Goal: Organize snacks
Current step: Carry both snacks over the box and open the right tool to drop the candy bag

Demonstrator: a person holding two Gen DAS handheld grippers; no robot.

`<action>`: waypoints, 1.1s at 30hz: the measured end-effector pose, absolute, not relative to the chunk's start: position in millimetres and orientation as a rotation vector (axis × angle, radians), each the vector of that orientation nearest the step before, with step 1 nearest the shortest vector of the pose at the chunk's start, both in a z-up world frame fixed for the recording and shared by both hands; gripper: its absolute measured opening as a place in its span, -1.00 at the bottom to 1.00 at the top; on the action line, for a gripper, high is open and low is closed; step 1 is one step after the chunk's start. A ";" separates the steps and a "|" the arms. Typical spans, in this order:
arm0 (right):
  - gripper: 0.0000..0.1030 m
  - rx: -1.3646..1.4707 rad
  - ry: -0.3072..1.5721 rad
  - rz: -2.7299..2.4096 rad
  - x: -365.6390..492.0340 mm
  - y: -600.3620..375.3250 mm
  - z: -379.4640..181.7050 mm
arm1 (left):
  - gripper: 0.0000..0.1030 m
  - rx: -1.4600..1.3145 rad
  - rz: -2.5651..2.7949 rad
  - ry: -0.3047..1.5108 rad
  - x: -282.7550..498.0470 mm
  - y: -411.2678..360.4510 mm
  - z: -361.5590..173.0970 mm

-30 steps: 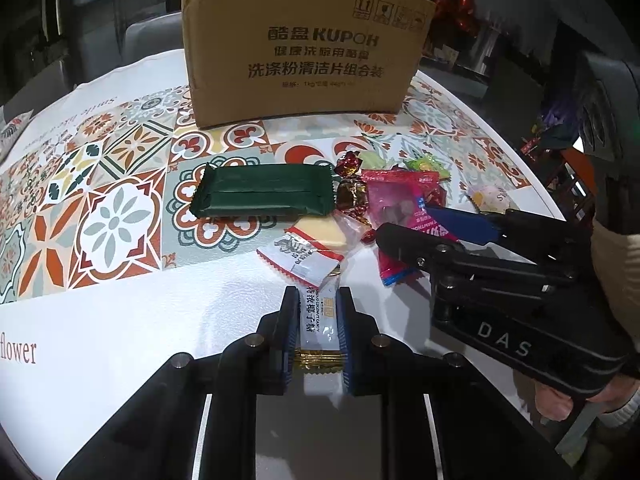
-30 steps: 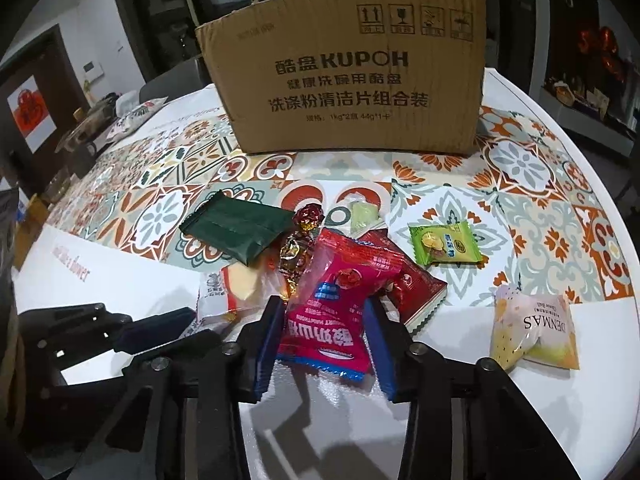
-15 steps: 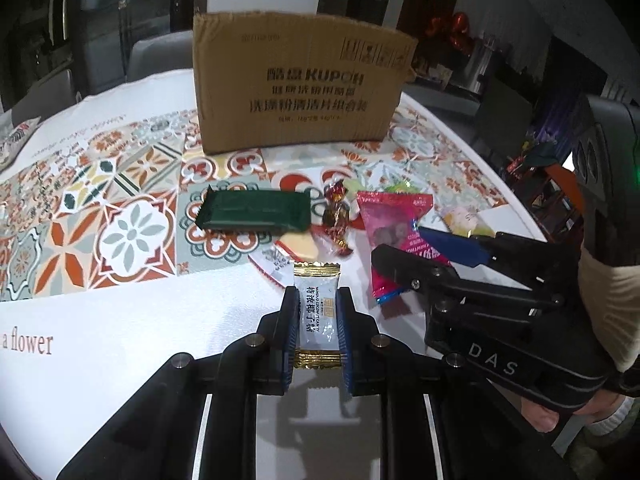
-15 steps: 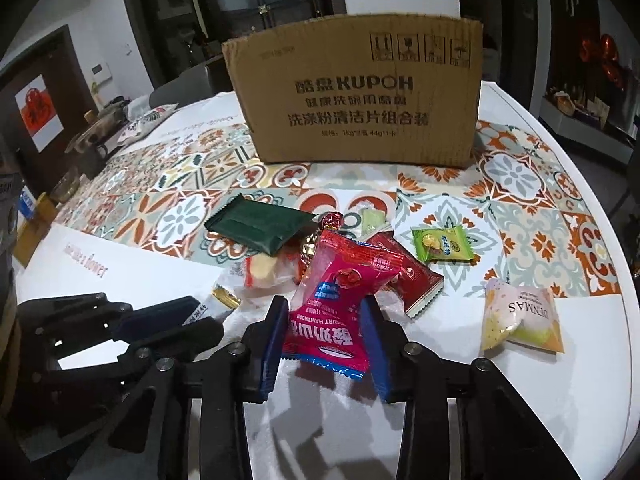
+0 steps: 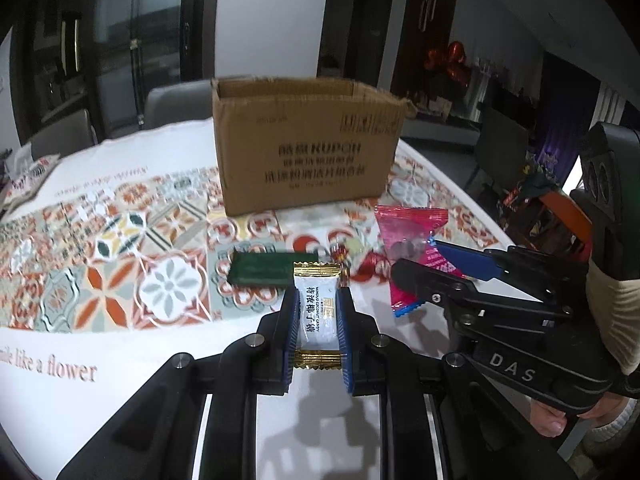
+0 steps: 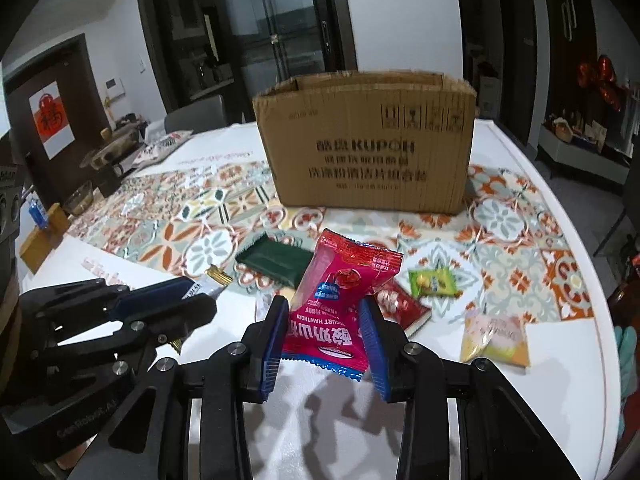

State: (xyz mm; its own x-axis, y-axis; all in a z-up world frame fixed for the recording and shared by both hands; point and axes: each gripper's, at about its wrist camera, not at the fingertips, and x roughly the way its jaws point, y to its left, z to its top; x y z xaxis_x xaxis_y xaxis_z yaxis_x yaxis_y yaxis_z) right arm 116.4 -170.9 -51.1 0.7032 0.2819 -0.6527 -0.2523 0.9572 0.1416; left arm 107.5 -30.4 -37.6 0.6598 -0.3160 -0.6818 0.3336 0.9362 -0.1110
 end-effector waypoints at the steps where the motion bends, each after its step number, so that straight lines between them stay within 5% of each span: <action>1: -0.26 0.045 0.718 0.297 116.7 -171.9 -44.7 | -0.63 0.025 -0.368 0.754 108.7 -29.9 -32.8; 19: -0.26 0.008 0.507 0.277 158.5 -177.8 59.4 | -0.63 0.028 -0.353 0.519 163.6 -25.9 71.8; 33: -0.26 -0.016 0.563 0.307 242.2 -181.0 96.1 | -0.63 0.040 -0.375 0.587 250.1 -35.6 97.0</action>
